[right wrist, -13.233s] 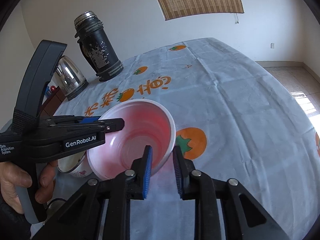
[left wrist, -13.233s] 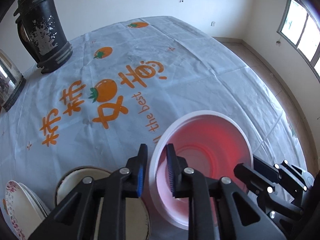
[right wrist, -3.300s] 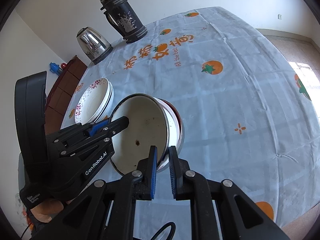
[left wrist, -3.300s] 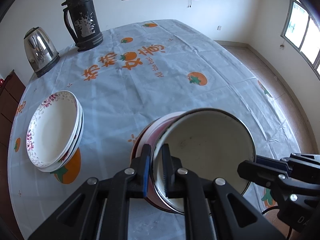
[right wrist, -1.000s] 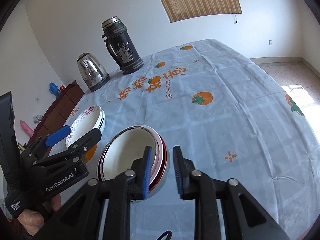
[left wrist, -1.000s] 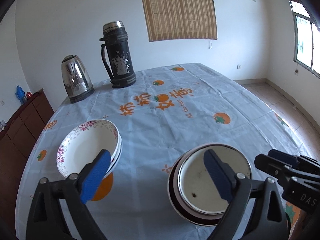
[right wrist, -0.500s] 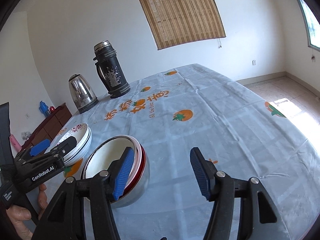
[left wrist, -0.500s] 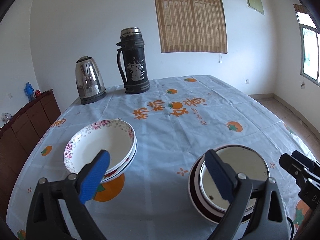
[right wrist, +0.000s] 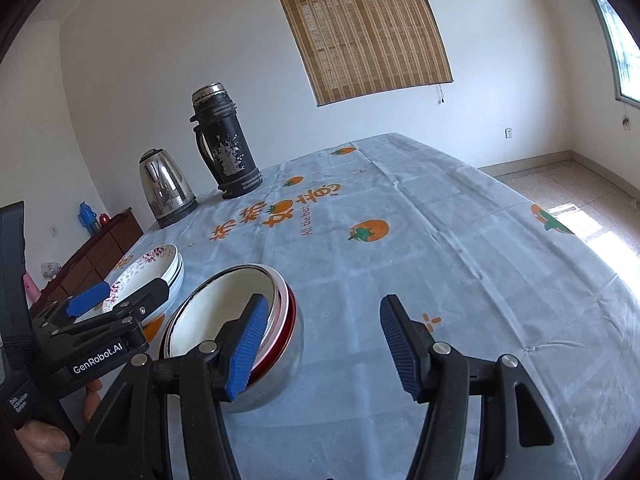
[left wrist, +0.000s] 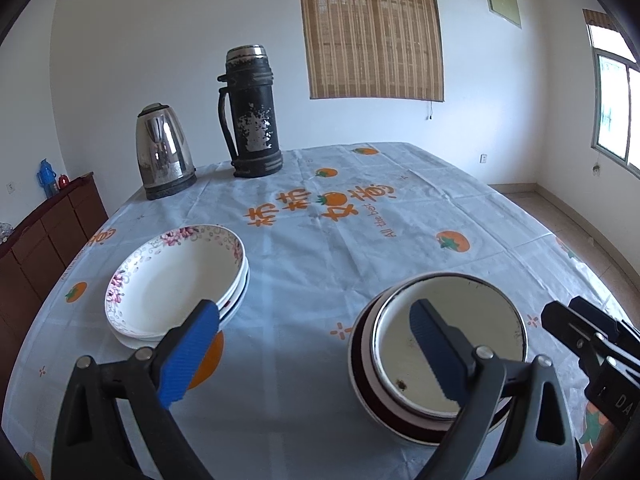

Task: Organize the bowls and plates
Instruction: 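Move both grippers to the rim of the steel bowl stack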

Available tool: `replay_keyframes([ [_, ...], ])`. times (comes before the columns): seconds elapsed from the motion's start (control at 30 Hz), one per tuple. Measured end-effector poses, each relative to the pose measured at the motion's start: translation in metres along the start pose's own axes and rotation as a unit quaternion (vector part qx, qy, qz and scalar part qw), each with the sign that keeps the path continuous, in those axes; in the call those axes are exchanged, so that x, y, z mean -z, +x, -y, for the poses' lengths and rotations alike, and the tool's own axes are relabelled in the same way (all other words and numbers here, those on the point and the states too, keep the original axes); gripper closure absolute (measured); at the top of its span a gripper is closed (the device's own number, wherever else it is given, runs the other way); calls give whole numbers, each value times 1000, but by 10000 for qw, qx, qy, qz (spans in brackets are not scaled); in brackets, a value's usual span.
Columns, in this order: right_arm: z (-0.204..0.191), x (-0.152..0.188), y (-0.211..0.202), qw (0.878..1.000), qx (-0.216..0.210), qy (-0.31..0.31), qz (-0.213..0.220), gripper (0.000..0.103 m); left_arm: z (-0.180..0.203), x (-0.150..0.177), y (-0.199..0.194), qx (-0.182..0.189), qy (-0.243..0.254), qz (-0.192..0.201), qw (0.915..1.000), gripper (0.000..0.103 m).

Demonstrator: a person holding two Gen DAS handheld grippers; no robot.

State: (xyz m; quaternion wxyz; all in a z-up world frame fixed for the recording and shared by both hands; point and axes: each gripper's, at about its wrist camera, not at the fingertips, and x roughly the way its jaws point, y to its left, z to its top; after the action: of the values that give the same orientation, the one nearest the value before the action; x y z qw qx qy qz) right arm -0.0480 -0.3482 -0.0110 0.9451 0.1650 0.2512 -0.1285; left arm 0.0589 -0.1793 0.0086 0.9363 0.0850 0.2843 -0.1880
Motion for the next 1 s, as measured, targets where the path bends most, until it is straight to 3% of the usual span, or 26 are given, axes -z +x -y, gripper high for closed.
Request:
replay_keyframes([
  [0.27, -5, 2, -8, 9996, 57, -160, 220, 42, 7, 3, -1, 292, -43, -103, 9995, 5],
  [0.6, -9, 7, -15, 9959, 110, -503, 747, 42, 6, 10, 2, 242, -48, -12, 9997, 5],
  [1.0, 2, 14, 1, 9994, -256, -20, 246, 42, -5, 16, 13, 283, -224, -122, 9993, 5],
])
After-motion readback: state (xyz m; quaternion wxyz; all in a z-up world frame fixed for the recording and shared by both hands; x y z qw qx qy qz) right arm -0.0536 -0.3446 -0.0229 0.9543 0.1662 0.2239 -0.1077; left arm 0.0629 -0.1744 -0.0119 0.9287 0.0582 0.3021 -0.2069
